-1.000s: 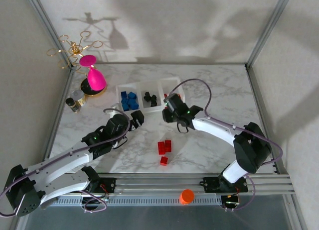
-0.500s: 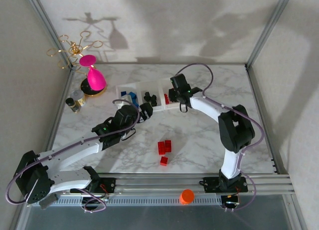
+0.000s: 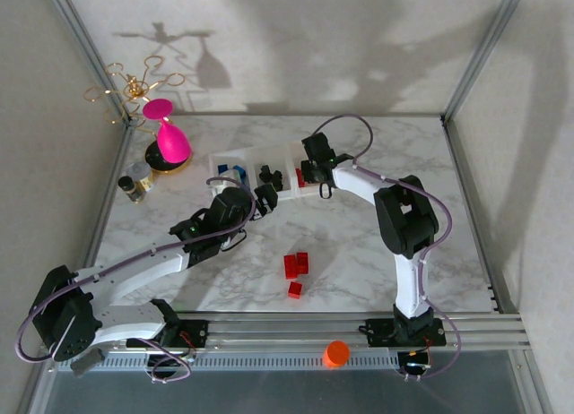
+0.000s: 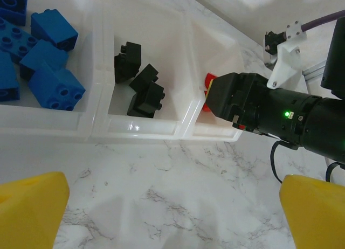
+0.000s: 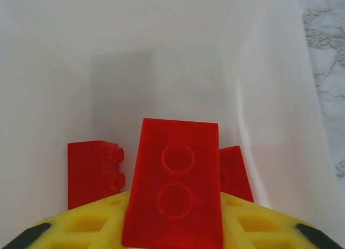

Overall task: Sort the legos into containers by color
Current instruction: Place the lego in the container, then pick up the lego from the bottom-center of the table.

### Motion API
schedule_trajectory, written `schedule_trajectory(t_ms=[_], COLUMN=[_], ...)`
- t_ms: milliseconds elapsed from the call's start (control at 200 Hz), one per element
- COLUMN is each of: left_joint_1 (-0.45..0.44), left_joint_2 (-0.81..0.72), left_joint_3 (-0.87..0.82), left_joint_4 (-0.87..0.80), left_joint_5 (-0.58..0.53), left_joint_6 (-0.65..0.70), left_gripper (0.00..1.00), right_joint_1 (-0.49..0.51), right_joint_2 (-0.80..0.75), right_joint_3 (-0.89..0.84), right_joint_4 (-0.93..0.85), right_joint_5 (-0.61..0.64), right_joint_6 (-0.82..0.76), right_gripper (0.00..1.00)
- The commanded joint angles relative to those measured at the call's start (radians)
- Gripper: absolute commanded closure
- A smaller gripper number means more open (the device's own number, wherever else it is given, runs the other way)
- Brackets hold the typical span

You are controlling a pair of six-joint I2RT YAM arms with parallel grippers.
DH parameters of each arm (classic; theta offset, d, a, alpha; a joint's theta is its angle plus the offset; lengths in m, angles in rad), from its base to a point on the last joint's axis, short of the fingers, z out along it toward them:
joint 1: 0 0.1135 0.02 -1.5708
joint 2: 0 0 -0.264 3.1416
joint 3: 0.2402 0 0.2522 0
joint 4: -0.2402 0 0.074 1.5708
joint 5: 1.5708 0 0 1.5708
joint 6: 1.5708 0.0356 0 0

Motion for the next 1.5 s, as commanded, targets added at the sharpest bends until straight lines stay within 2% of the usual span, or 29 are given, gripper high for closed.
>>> schedule_trajectory(t_ms=[0,85,390,791,1036,1056,1207,1497], left_joint_1=[0.008,0.009,0.010,0.010,0.012,0.010,0.010,0.011], left_joint_2=[-0.002,-0.006,-0.037,-0.149,-0.236,-0.241,-0.287,-0.355], left_joint_3=[0.032,0.032,0.048,-0.023,-0.113,-0.119,-0.174,-0.223], left_joint_4=[-0.008,-0.008,-0.025,-0.089,-0.151,-0.154,-0.165,-0.207], left_joint_5=[-0.005,-0.005,-0.008,-0.023,-0.031,-0.032,-0.034,-0.059], left_joint_6=[0.020,0.019,0.027,-0.014,-0.062,-0.066,-0.097,-0.134], left_gripper=[0.00,0.00,0.00,0.00,0.00,0.00,0.00,0.00], right_joint_1=[-0.006,-0.006,0.009,0.050,0.150,0.182,0.281,0.405], right_joint_2=[0.004,-0.018,-0.150,-0.372,-0.506,-0.512,-0.549,-0.561], right_joint_3=[0.035,0.029,-0.014,-0.241,-0.446,-0.460,-0.544,-0.637], right_joint_4=[-0.017,-0.014,-0.007,-0.016,-0.059,-0.062,-0.086,-0.092], right_joint_5=[0.031,0.024,-0.055,-0.136,-0.101,-0.101,-0.064,-0.053], right_joint_6=[-0.010,-0.008,0.001,0.032,0.098,0.106,0.182,0.316], right_gripper=[0.56,0.51,0.49,0.45,0.42,0.42,0.39,0.35])
